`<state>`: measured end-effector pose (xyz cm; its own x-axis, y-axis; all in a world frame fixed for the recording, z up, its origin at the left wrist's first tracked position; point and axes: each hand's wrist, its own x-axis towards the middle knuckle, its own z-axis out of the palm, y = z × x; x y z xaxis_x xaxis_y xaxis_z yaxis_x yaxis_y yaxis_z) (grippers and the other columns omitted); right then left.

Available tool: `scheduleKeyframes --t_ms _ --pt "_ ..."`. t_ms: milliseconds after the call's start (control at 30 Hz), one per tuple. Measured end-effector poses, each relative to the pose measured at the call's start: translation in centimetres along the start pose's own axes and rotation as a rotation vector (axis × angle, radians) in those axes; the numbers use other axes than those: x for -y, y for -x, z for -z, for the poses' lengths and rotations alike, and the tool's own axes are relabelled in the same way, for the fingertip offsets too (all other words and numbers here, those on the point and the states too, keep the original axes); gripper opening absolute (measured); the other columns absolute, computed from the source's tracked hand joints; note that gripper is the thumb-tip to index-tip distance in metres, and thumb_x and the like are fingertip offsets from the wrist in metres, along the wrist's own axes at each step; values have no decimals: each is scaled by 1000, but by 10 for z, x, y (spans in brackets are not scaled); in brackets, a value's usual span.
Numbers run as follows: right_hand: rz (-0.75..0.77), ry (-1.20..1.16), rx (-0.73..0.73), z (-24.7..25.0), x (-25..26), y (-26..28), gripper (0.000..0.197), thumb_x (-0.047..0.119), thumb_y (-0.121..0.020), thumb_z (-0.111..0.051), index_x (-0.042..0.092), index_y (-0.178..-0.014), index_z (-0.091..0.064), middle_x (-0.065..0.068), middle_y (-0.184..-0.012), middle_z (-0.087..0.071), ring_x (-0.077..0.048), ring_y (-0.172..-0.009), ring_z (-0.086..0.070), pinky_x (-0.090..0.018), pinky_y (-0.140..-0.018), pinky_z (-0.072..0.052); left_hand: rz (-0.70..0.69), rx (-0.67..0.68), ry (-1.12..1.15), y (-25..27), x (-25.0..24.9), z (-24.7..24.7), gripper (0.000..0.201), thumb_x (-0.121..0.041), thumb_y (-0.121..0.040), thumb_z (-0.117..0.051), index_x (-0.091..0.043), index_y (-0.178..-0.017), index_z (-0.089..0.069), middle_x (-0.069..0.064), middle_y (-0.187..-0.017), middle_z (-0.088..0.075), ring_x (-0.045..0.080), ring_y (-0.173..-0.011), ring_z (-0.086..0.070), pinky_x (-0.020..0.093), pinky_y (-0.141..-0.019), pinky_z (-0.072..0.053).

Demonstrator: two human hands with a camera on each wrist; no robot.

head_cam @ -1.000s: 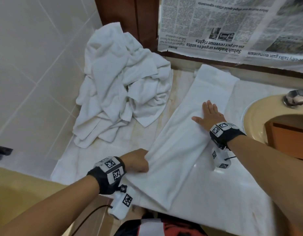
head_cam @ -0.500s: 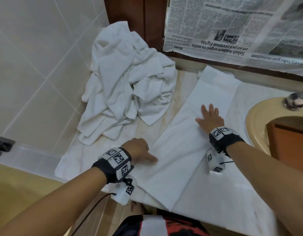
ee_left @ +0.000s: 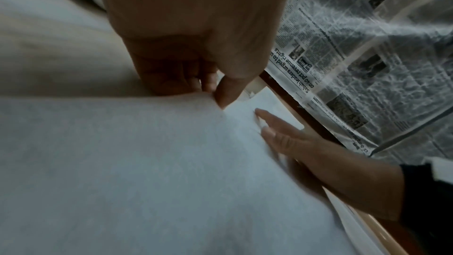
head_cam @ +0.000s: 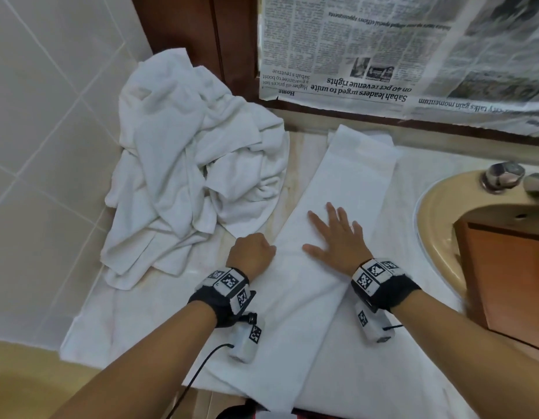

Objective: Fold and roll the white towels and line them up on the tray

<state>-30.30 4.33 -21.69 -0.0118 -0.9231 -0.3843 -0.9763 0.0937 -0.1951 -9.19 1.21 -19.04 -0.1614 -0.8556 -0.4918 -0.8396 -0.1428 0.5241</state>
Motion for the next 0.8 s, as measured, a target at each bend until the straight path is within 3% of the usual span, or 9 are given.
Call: scheduleKeyframes --t_ms 133,233,400,500,600,700,800 --pt "10 24 45 0 2 -1 87 87 -75 -28 53 -146 10 6 -156 30 -24 -144 26 -56 -114 7 15 4 -47 -2 6 -2 21 -32 -90 -56 -16 -76 -53 8 -97 -65 25 -96 -60 33 -82 -49" --pt "4 72 87 1 4 -1 91 91 -71 -22 53 -144 18 5 -153 37 -25 -142 32 -58 -113 9 13 10 -177 -9 1 -2 28 -36 -90 -58 -9 -95 -61 9 -103 -65 27 -98 -60 36 -85 -50" --pt "-1 106 110 2 7 0 95 92 -70 -19 50 -143 24 3 -150 41 -27 -140 34 -61 -112 9 -36 -49 -196 -18 -12 4 36 -46 -85 -62 -17 -107 -59 0 -109 -62 22 -102 -59 34 -86 -49" --pt "-6 86 123 2 6 0 110 95 -66 -25 40 -145 28 5 -149 43 -25 -139 36 -60 -113 10 -119 -34 -145 -34 -33 3 42 -49 -89 -58 -16 -114 -59 2 -115 -63 21 -107 -58 35 -90 -48" --pt "-12 10 108 4 3 0 130 93 -62 -40 23 -146 31 11 -150 41 -17 -140 35 -55 -115 9 -163 -26 -144 -48 -59 0 39 -45 -93 -54 -10 -110 -62 6 -109 -66 24 -104 -60 34 -88 -48" --pt "4 -74 106 10 -2 1 130 84 -63 -55 25 -150 23 16 -153 33 -12 -142 30 -51 -116 9 -155 -71 -117 -65 -73 -3 34 -37 -95 -54 -7 -105 -65 7 -99 -70 26 -99 -63 35 -84 -49" --pt "-8 -164 57 16 -6 0 117 78 -70 -58 26 -154 6 17 -159 17 -8 -146 17 -46 -118 3 -107 -117 -97 -77 -75 -6 32 -31 -94 -55 -4 -107 -64 11 -99 -70 30 -101 -63 37 -82 -51"
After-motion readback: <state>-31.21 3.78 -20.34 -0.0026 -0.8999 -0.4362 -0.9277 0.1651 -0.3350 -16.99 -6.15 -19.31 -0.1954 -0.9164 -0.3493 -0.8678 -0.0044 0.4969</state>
